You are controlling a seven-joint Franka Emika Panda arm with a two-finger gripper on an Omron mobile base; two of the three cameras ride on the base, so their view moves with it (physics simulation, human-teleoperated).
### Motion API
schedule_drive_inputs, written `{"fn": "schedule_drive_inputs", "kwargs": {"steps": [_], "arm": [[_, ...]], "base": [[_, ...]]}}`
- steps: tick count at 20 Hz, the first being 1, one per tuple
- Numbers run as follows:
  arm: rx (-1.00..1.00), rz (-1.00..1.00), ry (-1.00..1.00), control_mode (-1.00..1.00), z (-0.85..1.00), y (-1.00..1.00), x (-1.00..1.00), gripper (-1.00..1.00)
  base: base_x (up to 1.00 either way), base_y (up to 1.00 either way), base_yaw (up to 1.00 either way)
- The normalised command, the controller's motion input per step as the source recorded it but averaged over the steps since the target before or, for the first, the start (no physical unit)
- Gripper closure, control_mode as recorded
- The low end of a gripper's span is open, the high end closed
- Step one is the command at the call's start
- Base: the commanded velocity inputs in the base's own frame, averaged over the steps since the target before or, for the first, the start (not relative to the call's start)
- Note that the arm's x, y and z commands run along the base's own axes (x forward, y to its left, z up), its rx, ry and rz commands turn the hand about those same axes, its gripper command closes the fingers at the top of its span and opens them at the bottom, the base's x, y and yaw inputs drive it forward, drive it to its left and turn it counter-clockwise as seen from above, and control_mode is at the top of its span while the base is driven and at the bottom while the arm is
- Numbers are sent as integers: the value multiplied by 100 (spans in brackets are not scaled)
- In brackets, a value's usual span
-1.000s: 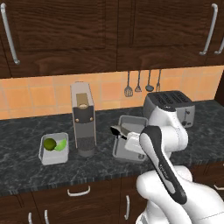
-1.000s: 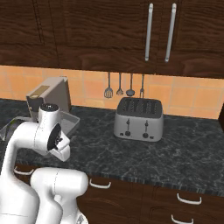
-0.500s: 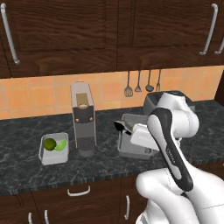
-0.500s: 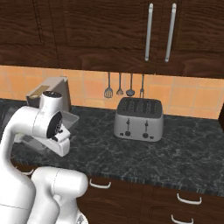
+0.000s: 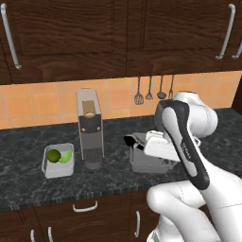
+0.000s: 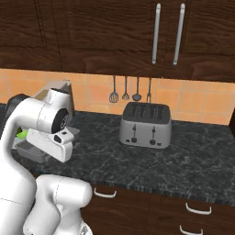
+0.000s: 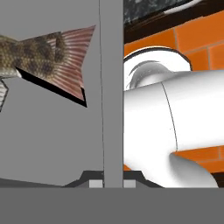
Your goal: Take the meat container that has the fish and place it on the second highest rack of the freezer. Then take the vegetable container that has the lemon wedge and lime and place it on the highest rack of the freezer.
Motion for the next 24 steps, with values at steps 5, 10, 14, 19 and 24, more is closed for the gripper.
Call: {"fn": "schedule_drive_inputs", "kwargs": {"steps": [5,10,14,19,24], "arm": [[0,0,0,-100,-1,-3,-5,100],[0,0,0,100,0,0,0,100],[0,0,0,100,0,0,0,100],[0,0,0,100,0,0,0,100],[0,0,0,100,0,0,0,100]], "base": [[0,0,0],[-4,0,0],[-73,0,0],[-99,0,0],[-70,0,-10]]}}
